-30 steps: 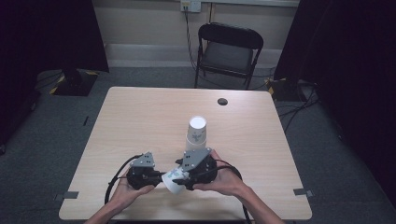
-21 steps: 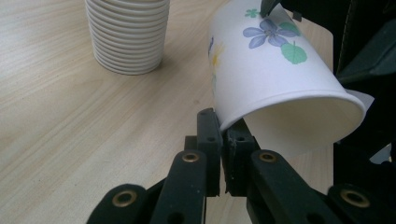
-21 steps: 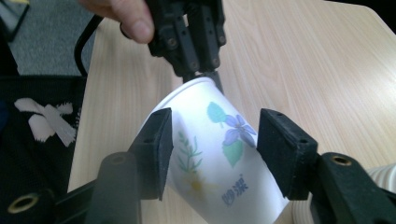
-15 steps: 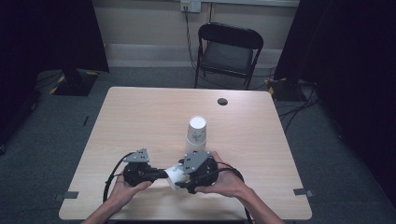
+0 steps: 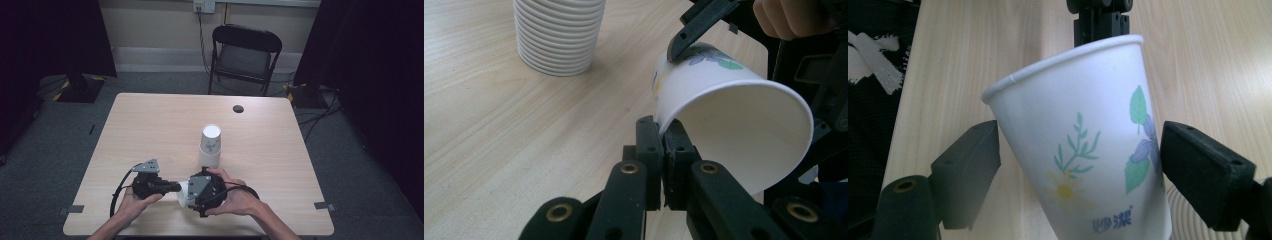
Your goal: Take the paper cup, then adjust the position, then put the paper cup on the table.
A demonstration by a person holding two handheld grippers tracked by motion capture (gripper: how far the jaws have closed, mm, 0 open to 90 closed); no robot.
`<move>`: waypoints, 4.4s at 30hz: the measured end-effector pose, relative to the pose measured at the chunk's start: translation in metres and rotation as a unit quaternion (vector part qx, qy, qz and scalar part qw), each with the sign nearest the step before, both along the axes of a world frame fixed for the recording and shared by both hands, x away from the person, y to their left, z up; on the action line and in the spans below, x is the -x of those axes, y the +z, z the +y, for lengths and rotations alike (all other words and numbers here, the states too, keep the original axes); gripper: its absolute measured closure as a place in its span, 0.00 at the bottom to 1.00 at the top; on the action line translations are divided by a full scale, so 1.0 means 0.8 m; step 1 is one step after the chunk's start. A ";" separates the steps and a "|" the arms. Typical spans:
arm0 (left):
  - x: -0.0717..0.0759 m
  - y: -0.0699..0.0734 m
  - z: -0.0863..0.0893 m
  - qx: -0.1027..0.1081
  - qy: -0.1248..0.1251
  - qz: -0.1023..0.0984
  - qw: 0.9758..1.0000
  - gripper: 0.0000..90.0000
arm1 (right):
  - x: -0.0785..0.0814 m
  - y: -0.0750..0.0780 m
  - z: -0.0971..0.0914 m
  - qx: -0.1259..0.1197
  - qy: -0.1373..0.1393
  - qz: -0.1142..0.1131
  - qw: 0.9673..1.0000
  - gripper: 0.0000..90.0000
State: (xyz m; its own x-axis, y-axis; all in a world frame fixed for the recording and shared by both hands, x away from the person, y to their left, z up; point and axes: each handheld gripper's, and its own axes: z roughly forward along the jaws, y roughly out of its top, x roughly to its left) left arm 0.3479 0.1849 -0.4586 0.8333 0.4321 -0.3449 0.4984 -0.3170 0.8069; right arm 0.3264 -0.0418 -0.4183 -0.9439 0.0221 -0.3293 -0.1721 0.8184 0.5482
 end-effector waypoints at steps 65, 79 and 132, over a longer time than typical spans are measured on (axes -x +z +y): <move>0.003 0.005 0.003 0.035 0.033 0.019 0.999 0.96 | -0.008 -0.020 0.014 -0.081 -0.038 0.058 0.994 0.28; 0.005 0.010 0.005 0.038 0.043 0.001 0.998 0.96 | -0.014 -0.020 0.003 -0.112 -0.060 0.090 0.988 0.30; 0.007 0.000 0.058 -0.113 0.140 -0.072 0.981 0.33 | -0.059 -0.006 -0.168 -0.240 -0.299 0.078 0.920 0.32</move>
